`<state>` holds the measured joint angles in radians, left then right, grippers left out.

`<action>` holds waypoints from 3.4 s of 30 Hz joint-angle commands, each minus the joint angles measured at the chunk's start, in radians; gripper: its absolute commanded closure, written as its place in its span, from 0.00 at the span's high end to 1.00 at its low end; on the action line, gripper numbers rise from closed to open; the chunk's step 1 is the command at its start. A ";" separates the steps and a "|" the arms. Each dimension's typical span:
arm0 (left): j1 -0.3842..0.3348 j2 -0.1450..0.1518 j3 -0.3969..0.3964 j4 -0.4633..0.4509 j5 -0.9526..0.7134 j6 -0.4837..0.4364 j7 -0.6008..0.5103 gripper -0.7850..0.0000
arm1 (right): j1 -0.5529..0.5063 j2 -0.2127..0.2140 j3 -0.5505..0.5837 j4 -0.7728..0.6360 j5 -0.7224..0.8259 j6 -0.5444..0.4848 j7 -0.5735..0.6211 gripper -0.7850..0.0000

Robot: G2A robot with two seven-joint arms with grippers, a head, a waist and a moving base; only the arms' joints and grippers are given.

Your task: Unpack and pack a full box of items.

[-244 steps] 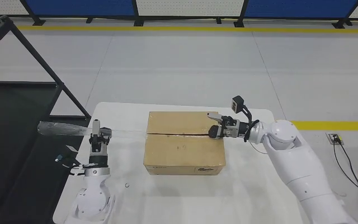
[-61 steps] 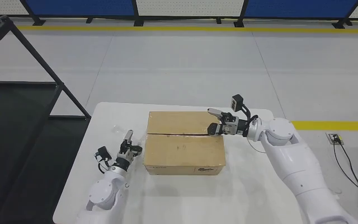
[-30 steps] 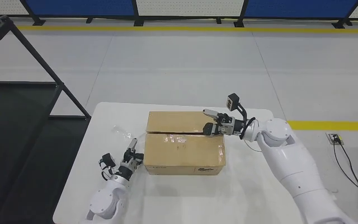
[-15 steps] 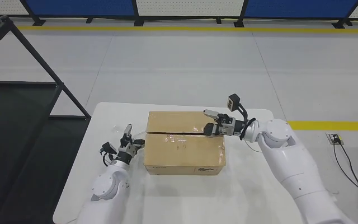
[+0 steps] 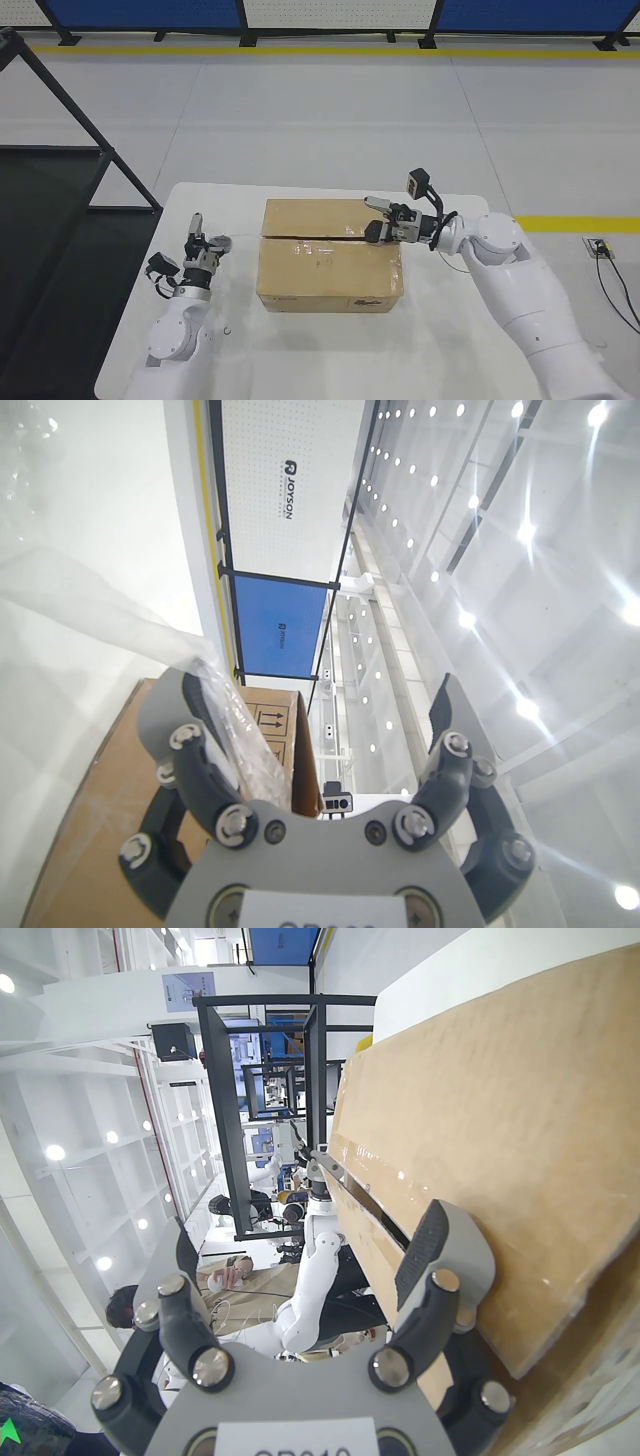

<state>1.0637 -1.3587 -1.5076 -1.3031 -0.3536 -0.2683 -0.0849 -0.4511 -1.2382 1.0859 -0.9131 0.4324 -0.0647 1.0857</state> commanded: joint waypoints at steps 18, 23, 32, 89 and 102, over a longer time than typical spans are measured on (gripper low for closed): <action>0.193 0.013 -0.079 -0.293 0.231 0.084 0.141 1.00 | 0.007 0.003 0.012 0.032 0.012 -0.016 0.018 1.00; 0.233 0.017 -0.087 -0.324 0.266 0.137 0.112 1.00 | 0.015 0.000 0.008 0.043 0.016 -0.019 0.025 1.00; 0.273 0.022 -0.083 -0.362 0.342 0.223 0.063 1.00 | 0.032 -0.007 -0.016 0.064 0.004 -0.020 0.031 1.00; 0.183 0.001 -0.003 -0.110 0.267 0.000 0.185 1.00 | 0.032 -0.009 -0.012 0.062 -0.012 -0.006 0.028 1.00; 0.315 0.002 -0.036 -0.398 0.337 0.031 0.239 1.00 | 0.051 -0.016 -0.026 0.096 -0.008 -0.020 0.043 1.00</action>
<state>1.3776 -1.3567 -1.5402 -1.6850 -0.0197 -0.2407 0.1506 -0.4013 -1.2543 1.0602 -0.8211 0.4240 -0.0818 1.1268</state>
